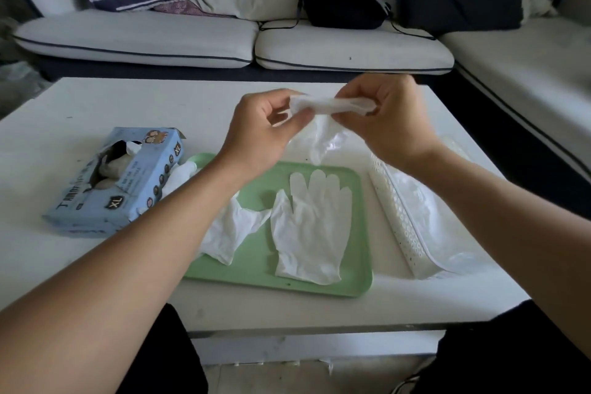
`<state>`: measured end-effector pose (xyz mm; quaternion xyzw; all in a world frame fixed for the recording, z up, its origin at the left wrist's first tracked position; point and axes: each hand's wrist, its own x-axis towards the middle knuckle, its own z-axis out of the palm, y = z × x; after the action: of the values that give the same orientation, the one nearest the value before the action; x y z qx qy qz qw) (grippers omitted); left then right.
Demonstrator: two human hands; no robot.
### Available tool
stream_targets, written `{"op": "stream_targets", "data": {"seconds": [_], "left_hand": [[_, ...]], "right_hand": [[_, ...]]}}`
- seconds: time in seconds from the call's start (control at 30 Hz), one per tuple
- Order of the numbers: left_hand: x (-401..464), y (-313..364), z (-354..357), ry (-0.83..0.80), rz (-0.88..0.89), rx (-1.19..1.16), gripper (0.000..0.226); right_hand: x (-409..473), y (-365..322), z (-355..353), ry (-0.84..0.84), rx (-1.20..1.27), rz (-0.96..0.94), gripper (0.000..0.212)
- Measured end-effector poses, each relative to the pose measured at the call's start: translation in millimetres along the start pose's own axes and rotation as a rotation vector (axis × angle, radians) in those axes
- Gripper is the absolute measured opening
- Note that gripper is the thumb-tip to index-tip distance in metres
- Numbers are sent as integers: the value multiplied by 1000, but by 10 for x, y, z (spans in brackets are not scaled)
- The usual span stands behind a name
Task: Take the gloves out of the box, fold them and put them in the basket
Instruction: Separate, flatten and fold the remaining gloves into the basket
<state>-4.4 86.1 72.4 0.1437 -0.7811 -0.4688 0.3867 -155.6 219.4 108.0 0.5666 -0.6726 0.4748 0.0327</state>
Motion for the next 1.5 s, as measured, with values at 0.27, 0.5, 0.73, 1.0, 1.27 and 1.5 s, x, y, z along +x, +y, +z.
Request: {"op": "stream_targets", "data": {"seconds": [0.27, 0.5, 0.73, 1.0, 1.27, 1.5], "left_hand": [[-512, -534, 8, -648, -326, 655, 11], [-706, -514, 20, -694, -131, 764, 24], [-633, -209, 46, -824, -131, 776, 25], [-775, -362, 86, -1021, -226, 866, 15], [-821, -382, 99, -1069, -279, 839, 37], [-884, -423, 59, -1039, -222, 870, 12]], "right_hand": [[-761, 463, 552, -719, -275, 166, 10], [-929, 358, 633, -844, -316, 133, 24], [-885, 166, 484, -938, -340, 90, 28], [-995, 165, 564, -1088, -300, 121, 29], [-1072, 170, 608, -1089, -388, 56, 18], [-1068, 225, 666, -1150, -417, -11, 7]]}}
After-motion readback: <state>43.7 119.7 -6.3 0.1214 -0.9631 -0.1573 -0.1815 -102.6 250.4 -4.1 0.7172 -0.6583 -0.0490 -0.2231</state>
